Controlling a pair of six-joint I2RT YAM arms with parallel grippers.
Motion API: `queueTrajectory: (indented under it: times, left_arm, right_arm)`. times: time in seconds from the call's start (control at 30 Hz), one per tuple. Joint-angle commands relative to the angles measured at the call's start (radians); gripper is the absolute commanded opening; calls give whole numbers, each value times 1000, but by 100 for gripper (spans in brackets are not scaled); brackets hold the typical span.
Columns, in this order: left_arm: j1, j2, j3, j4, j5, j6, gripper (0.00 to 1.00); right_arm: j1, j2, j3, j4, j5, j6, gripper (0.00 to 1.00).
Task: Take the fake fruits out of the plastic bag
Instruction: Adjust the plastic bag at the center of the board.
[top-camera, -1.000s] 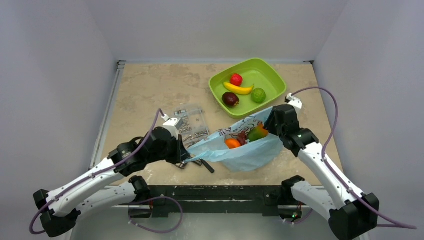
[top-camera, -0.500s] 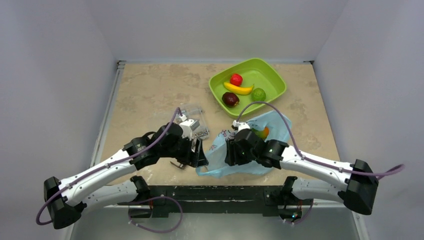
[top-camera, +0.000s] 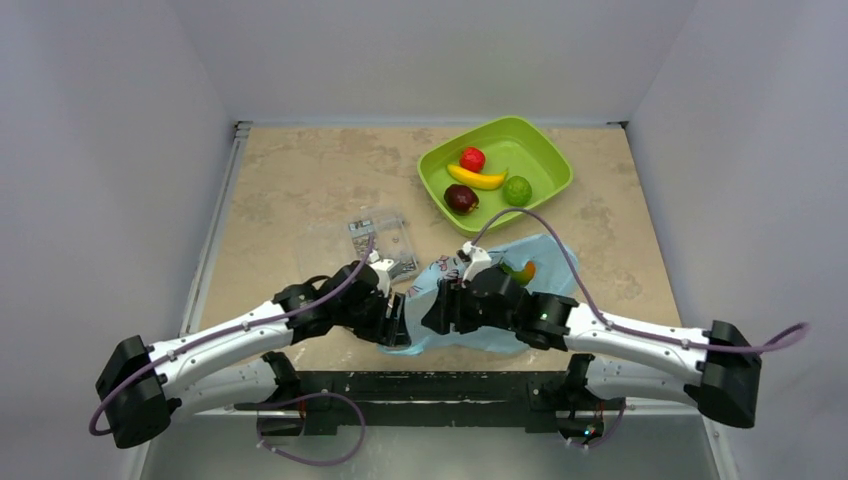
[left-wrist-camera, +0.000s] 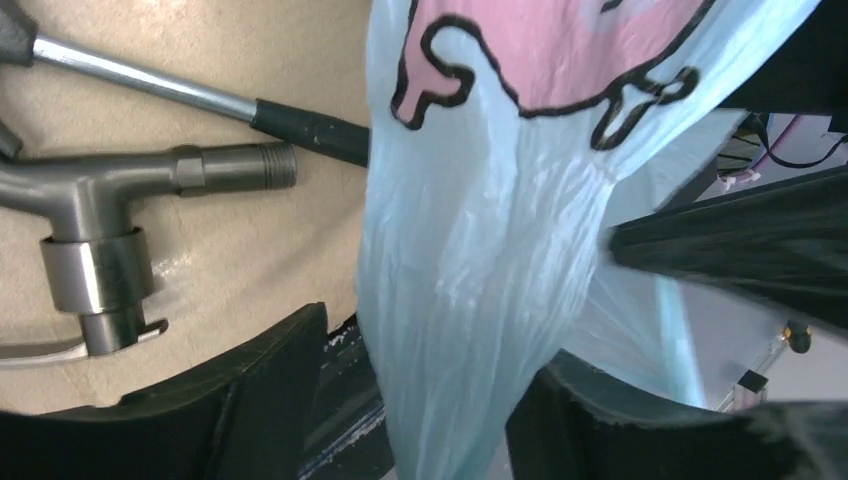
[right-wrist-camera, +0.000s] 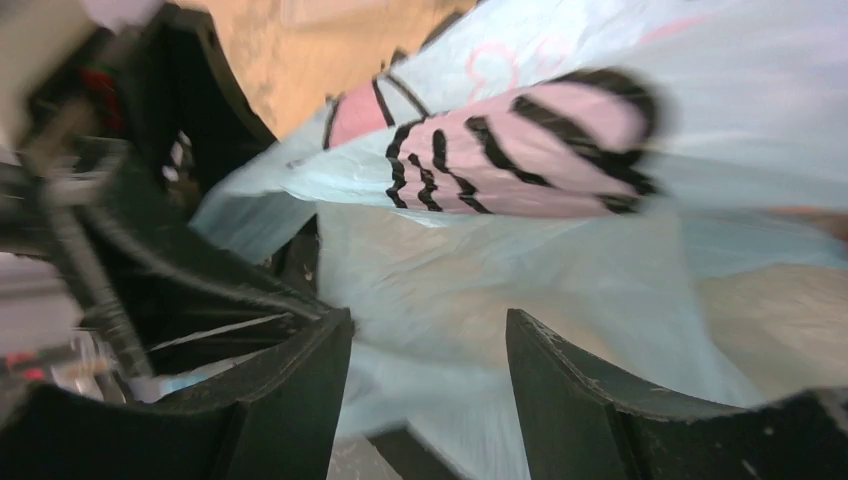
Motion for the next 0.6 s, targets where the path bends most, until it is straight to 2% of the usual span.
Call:
queueTrajectory:
  times: [0.0,0.07,0.1,0.2,0.33,0.47,0.57]
  left_arm:
    - [1,25,-25,144,42,-24,46]
    - [1,38,-20,153,44,-20,20]
    - [1,39,-17,153,38,-15,11]
    - [1,28,-10,126,2,-1,0]
    - [1,6,-10,61,-64,12,0]
    - [1,-2,-28,30,-98,-3,0]
    - [1,-6,-48,43,-86,-25,0]
  right_arm:
    - [-1,-179,21,-232,256,84,60]
    - [-2,-249,16,-346,358,140,59]
    - [-4,-280,11,-390,394,164,57]
    - [-18,-335,-1,-446,458,194,51]
    - [-69,-293,2,-413,443,147,50]
    - [-206,-164,27,-326,342,49,48]
    - [-243,-75,49,-237,298,-15,48]
